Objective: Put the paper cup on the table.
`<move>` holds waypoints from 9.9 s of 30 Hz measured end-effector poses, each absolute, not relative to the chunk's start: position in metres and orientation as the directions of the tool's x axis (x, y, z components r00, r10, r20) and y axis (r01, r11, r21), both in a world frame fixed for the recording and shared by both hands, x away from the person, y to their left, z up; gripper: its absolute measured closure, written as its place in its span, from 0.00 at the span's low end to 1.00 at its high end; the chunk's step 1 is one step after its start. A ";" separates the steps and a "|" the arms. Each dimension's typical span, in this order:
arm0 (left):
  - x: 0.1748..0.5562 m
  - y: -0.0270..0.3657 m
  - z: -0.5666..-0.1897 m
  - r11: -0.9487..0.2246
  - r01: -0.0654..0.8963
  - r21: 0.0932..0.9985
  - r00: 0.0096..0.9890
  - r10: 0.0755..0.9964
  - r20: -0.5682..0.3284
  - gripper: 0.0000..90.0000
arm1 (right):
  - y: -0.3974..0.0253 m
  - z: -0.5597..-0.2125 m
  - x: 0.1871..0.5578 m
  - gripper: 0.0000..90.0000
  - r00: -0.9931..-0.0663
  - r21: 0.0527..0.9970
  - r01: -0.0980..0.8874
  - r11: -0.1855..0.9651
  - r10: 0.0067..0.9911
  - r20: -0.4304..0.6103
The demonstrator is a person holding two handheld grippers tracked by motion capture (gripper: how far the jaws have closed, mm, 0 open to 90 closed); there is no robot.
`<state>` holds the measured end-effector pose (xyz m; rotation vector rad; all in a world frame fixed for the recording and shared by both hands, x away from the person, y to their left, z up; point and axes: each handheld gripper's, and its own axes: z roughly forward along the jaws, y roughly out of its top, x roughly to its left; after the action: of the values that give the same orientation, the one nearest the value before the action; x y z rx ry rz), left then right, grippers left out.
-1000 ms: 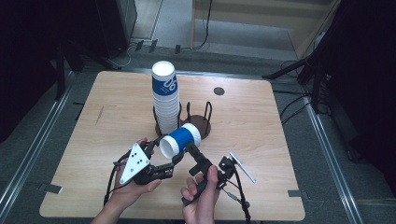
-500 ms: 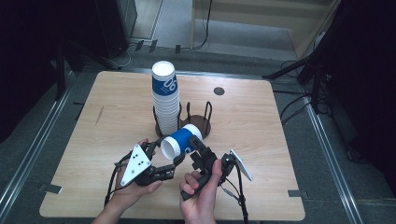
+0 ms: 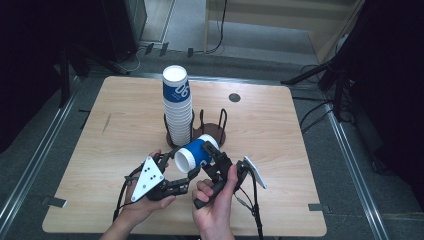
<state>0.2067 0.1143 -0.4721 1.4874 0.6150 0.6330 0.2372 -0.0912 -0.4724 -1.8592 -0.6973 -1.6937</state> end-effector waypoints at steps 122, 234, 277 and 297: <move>0.188 0.257 -0.511 -0.024 0.372 0.928 0.438 0.886 -0.152 0.00 | -0.147 -0.441 0.249 0.24 -0.324 0.756 0.383 -0.532 0.689 0.649; 0.195 0.308 -0.553 -0.019 0.528 0.849 0.284 0.946 -0.156 0.02 | -0.202 -0.514 0.351 0.23 -0.080 0.967 0.253 -0.016 0.996 0.038; 0.194 0.305 -0.552 -0.040 0.519 0.854 0.305 0.942 -0.141 0.02 | -0.206 -0.536 0.364 0.20 -0.065 0.962 0.270 0.035 0.998 -0.018; 0.194 0.305 -0.552 -0.041 0.515 0.856 0.309 0.941 -0.141 0.02 | -0.212 -0.537 0.359 0.08 -0.098 0.939 0.340 0.039 0.995 -0.006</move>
<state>0.1943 0.3049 -0.5523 1.6893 1.3307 0.6020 0.3593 -0.2125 -0.5367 -2.3435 -2.5953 -1.8063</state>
